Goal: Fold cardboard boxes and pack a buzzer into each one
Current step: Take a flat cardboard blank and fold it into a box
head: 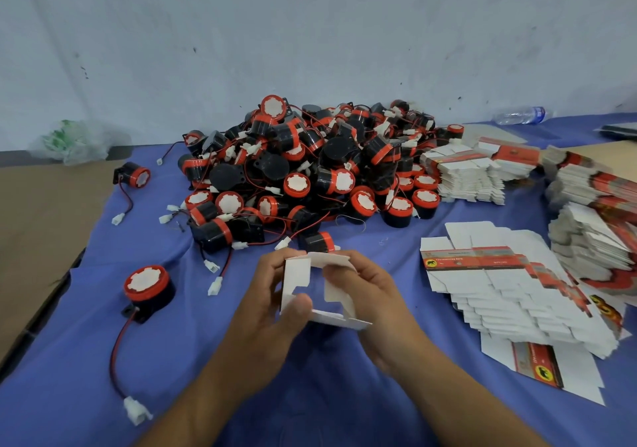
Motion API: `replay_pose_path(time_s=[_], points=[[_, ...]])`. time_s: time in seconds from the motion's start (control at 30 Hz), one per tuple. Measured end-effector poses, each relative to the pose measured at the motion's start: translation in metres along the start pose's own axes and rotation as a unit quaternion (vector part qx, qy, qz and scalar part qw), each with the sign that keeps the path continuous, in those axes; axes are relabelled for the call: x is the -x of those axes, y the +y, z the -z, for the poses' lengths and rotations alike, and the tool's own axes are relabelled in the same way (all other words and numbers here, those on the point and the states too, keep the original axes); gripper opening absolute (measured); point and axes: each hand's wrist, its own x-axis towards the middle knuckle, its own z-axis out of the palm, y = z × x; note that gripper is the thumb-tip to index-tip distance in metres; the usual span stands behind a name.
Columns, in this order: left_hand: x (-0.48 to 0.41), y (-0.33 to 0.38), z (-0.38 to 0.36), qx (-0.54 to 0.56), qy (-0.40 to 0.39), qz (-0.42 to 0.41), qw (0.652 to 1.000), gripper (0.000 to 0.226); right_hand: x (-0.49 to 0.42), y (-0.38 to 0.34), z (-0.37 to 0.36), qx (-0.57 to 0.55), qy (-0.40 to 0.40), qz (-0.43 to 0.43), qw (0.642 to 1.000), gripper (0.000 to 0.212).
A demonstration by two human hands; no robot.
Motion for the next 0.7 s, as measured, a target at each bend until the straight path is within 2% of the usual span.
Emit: replay_pose_path(time_s=[0.1, 0.23, 0.27, 0.33, 0.43, 0.53, 0.63, 0.7], points=[[-0.001, 0.003, -0.004, -0.019, 0.050, -0.001, 0.999, 0.038, 0.002, 0.003, -0.004, 0.005, -0.040, 0.025, 0.999, 0.009], [-0.004, 0.000, 0.000, 0.009, 0.082, 0.062, 0.995, 0.022, 0.003, 0.008, -0.007, -0.020, -0.082, -0.004, 0.996, 0.038], [-0.005, -0.001, 0.001, 0.023, 0.091, 0.076, 0.993, 0.017, 0.003, 0.009, -0.007, -0.015, -0.082, -0.015, 0.996, 0.040], [-0.007, -0.004, 0.004, 0.051, 0.103, 0.097, 0.989, 0.012, 0.002, 0.010, -0.007, 0.020, -0.093, -0.006, 0.995, 0.031], [-0.006, -0.005, 0.007, 0.066, 0.078, 0.080, 0.992, 0.029, 0.003, 0.011, -0.008, 0.012, -0.098, 0.051, 0.994, 0.028], [-0.002, -0.006, 0.003, 0.068, 0.062, 0.064, 0.994, 0.055, 0.002, 0.008, -0.010, -0.059, -0.050, 0.044, 0.996, 0.027], [0.002, -0.004, -0.007, -0.077, 0.028, 0.004, 0.997, 0.089, 0.001, 0.005, -0.008, -0.119, -0.030, 0.020, 0.992, 0.035], [0.002, -0.004, -0.010, -0.170, 0.050, -0.043, 0.983, 0.091, 0.002, 0.004, -0.007, -0.128, -0.055, 0.026, 0.990, 0.030]])
